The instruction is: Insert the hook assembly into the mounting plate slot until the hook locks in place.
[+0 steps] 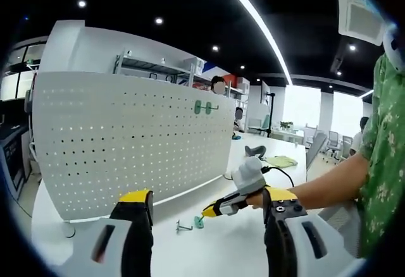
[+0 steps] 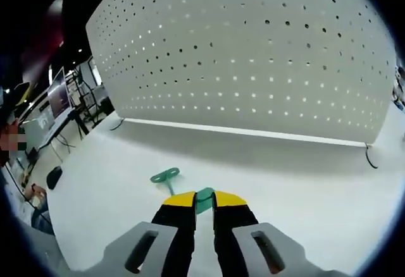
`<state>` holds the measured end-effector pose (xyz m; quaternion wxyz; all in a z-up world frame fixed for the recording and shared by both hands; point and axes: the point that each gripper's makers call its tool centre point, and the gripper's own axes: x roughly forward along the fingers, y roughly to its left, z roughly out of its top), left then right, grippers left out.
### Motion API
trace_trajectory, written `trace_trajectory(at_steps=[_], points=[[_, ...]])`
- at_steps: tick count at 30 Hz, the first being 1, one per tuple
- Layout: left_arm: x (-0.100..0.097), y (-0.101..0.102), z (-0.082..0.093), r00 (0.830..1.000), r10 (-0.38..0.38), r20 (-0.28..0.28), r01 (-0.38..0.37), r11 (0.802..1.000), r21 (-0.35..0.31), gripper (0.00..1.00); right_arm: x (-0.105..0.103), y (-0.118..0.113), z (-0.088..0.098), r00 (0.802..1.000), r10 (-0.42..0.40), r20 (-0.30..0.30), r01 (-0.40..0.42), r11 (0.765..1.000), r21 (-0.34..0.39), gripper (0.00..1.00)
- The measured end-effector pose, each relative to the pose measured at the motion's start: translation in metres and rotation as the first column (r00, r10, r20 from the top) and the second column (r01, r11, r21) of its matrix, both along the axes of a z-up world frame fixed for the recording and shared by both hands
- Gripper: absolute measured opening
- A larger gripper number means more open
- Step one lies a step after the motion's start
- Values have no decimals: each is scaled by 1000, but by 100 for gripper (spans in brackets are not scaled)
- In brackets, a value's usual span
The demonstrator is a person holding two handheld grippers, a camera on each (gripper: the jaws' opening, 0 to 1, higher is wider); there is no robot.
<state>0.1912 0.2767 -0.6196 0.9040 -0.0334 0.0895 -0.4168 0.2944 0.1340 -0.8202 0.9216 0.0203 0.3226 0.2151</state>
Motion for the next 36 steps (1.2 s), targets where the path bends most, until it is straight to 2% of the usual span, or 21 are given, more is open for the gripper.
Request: trace_trajectory(at_steps=[9,16,19,29,36], points=[[0,0,0,1000,0,0,0,1000,-2,72,0,1,4,999,35,26,-34,999,-28,2],[0,-1,-1,1000,-2,-2,2,1000,-3,72,1,2,5,999,38,22,-38,999,-11,5],[1,-1,-1,1000,-4,-2,4,1000,-6,72,-1,3,3,999,46,13,-45,999,-14,8],[1,-2,-2,1000,-7,-4,7,1000,-9,71,-7,5,-4,997,74,-22,-75,997,-25,8],[1,-1,-2,1000,-6,-4,6,1000,-11,71,-13,7,-9,991,123,-54,-126,990,-57,7]])
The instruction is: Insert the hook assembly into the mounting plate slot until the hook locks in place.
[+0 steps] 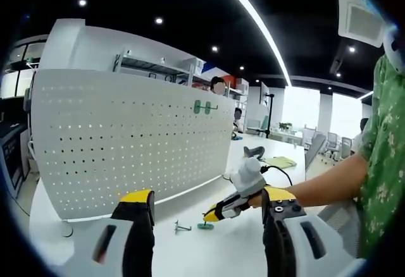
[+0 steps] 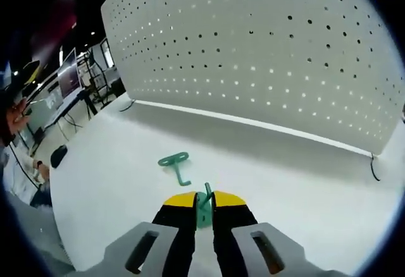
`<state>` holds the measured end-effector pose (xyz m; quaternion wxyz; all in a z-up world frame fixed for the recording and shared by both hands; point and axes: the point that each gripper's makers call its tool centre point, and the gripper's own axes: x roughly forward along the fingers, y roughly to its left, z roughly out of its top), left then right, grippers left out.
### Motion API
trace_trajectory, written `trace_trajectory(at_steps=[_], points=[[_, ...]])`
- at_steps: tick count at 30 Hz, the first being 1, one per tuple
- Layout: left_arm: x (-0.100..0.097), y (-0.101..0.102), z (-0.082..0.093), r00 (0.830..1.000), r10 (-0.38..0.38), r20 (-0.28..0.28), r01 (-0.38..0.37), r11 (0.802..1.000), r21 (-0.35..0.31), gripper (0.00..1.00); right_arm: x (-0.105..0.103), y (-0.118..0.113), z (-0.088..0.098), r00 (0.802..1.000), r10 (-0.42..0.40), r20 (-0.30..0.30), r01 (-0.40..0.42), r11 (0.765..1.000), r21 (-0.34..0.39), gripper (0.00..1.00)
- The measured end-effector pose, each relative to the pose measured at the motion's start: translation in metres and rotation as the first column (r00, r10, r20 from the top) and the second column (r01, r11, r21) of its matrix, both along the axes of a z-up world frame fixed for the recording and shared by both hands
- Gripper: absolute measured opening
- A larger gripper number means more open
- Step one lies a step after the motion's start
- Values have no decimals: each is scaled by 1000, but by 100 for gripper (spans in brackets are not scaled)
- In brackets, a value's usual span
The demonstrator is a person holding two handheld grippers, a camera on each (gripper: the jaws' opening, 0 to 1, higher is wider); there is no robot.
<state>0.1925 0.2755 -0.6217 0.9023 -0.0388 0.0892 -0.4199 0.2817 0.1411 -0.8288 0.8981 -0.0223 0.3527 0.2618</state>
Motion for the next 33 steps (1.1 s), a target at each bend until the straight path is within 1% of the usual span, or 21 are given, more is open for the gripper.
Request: trace_trajectory(at_steps=[9,17,23,27,33], points=[[-1,0,-1,1000,-2,-2,2,1000,2,70,-1,2,-10,999,21,-31,-21,1000,-11,5],[-1,0,-1,1000,0,-3,0,1000,2,70,-4,4,-13,999,34,-42,-35,999,-12,3],[-2,0,-2,1000,0,-6,0,1000,6,70,-5,5,-13,998,39,-39,-39,999,-9,2],[-2,0,-1,1000,-2,-4,2,1000,6,70,-5,2,-9,999,21,-33,-20,1000,15,2],[-3,-3,0,1000,-7,-3,7,1000,8,70,-3,1,6,1000,7,-4,-7,999,39,1]])
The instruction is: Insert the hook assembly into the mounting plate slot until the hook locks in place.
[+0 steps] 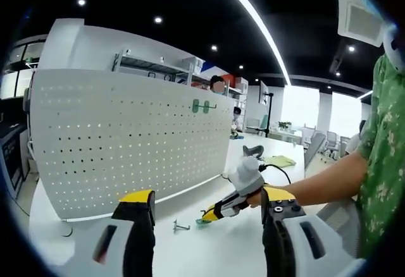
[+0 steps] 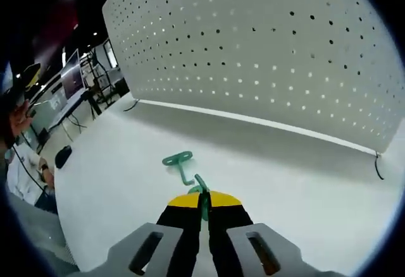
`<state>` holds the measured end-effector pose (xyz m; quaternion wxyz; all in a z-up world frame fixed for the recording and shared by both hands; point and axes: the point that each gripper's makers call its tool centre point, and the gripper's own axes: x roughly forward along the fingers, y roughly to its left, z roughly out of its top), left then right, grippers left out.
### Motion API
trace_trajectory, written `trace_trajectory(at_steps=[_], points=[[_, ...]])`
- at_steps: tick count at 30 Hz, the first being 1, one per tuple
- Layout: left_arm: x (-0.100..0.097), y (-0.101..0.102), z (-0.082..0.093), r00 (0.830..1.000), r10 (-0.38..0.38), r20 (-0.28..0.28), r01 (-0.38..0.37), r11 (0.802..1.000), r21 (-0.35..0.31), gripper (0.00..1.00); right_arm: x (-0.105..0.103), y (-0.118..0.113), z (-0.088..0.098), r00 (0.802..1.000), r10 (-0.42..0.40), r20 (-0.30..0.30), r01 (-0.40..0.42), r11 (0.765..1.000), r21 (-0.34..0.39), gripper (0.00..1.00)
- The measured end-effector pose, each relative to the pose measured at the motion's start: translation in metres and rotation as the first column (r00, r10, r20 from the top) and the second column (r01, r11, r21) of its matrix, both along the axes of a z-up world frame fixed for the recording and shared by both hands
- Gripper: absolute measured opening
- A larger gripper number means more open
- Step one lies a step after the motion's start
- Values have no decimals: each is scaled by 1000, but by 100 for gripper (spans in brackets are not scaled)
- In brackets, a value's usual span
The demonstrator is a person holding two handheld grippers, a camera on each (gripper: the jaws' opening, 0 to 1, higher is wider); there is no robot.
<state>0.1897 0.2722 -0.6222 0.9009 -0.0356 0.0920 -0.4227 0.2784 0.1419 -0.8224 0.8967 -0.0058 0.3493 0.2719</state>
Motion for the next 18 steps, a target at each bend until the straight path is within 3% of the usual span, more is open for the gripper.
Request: trace_trajectory(at_steps=[7,18], points=[[-1,-2,3,1000,-6,7,6,1000,2,69,2,-2,30,998,-24,66,22,999,42,1],[-2,-6,13,1000,-15,27,15,1000,2,69,3,10,109,970,-6,243,-13,997,75,1]])
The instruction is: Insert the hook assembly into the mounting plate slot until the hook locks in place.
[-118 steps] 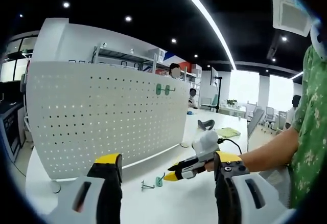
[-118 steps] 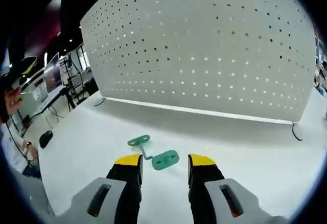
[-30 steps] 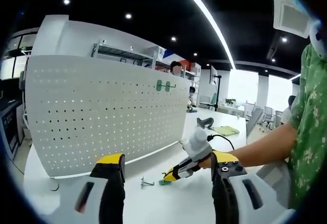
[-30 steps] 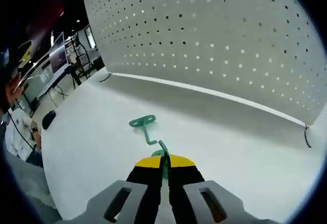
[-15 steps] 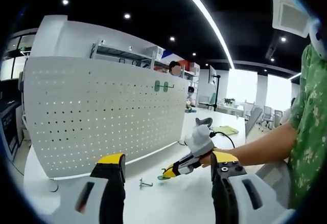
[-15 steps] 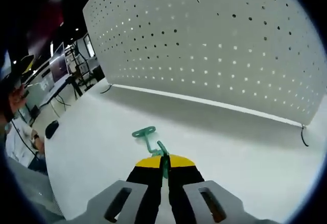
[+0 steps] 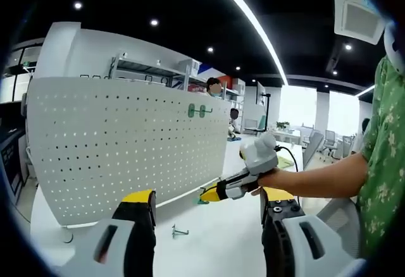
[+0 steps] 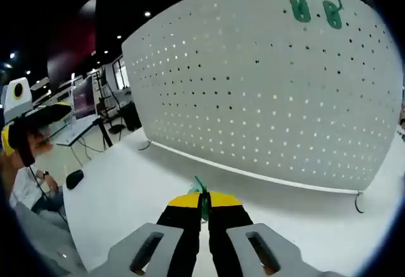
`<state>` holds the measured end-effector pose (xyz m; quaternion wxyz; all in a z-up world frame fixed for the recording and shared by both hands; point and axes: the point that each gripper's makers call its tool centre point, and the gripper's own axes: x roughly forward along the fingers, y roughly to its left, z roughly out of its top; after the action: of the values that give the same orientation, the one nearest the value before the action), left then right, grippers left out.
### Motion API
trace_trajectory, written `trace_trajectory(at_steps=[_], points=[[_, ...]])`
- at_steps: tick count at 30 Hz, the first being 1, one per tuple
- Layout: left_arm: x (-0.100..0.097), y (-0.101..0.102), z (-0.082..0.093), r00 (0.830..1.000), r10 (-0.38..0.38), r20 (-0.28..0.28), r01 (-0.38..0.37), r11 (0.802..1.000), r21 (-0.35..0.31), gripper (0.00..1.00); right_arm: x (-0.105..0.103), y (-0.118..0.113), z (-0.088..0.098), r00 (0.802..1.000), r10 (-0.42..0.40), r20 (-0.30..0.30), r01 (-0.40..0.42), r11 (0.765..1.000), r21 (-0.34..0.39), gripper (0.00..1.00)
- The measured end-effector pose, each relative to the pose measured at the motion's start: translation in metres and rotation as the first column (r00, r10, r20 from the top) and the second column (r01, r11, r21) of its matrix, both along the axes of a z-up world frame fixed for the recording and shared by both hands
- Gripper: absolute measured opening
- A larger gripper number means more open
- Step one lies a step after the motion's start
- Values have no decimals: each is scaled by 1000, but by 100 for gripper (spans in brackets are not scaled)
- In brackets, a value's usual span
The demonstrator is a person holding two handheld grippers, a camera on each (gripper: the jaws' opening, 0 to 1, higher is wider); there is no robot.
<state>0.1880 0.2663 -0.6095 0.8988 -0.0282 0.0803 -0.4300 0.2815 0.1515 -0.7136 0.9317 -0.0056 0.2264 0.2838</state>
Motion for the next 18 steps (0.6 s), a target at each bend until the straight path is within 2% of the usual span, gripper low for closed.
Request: trace_trajectory(at_steps=[11,18], points=[[-1,-5,15,999,-11,32,11,1000,9,69,-9,7,65,990,8,138,-13,999,36,1],[2,-11,30,998,-15,63,15,1000,8,68,-21,10,112,972,15,234,-29,998,57,1]])
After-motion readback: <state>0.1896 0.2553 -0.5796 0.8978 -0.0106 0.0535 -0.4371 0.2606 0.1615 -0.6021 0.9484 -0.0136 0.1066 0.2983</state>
